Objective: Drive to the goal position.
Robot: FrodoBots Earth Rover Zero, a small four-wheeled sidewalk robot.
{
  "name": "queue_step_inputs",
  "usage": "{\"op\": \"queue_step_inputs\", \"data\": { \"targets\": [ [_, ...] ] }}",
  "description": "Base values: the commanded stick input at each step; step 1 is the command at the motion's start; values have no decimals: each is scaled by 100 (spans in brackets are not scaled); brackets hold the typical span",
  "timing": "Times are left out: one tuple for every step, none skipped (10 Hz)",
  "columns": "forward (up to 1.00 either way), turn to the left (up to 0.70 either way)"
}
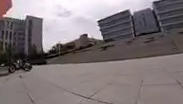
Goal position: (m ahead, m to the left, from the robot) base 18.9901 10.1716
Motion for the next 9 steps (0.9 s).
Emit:
{"op": "queue_step_inputs", "data": {
  "targets": [
    [70,14],
    [70,14],
    [70,14],
    [70,14],
    [70,14],
    [70,14],
    [70,14],
    [70,8],
    [70,2]
  ]
}}
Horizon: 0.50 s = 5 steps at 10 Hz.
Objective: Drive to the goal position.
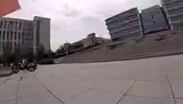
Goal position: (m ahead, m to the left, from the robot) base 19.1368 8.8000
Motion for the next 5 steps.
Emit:
{"op": "queue_step_inputs", "data": {
  "targets": [
    [70,1],
    [70,1],
    [70,0],
    [70,0],
    [70,1]
  ]
}}
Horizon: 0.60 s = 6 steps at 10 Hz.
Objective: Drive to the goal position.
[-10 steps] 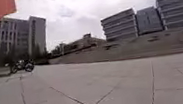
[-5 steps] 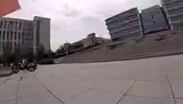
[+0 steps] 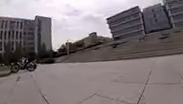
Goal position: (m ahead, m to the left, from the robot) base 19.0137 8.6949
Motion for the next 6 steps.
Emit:
{"op": "queue_step_inputs", "data": {
  "targets": [
    [70,3],
    [70,9],
    [70,14],
    [70,14],
    [70,14],
    [70,14]
  ]
}}
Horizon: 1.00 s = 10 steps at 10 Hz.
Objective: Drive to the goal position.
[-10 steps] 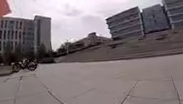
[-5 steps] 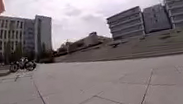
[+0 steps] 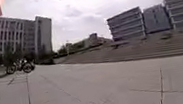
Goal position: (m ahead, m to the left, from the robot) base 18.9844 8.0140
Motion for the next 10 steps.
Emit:
{"op": "queue_step_inputs", "data": {
  "targets": [
    [70,14],
    [70,13],
    [70,5],
    [70,3],
    [70,1],
    [70,1],
    [70,1],
    [70,1],
    [70,1],
    [70,1]
  ]
}}
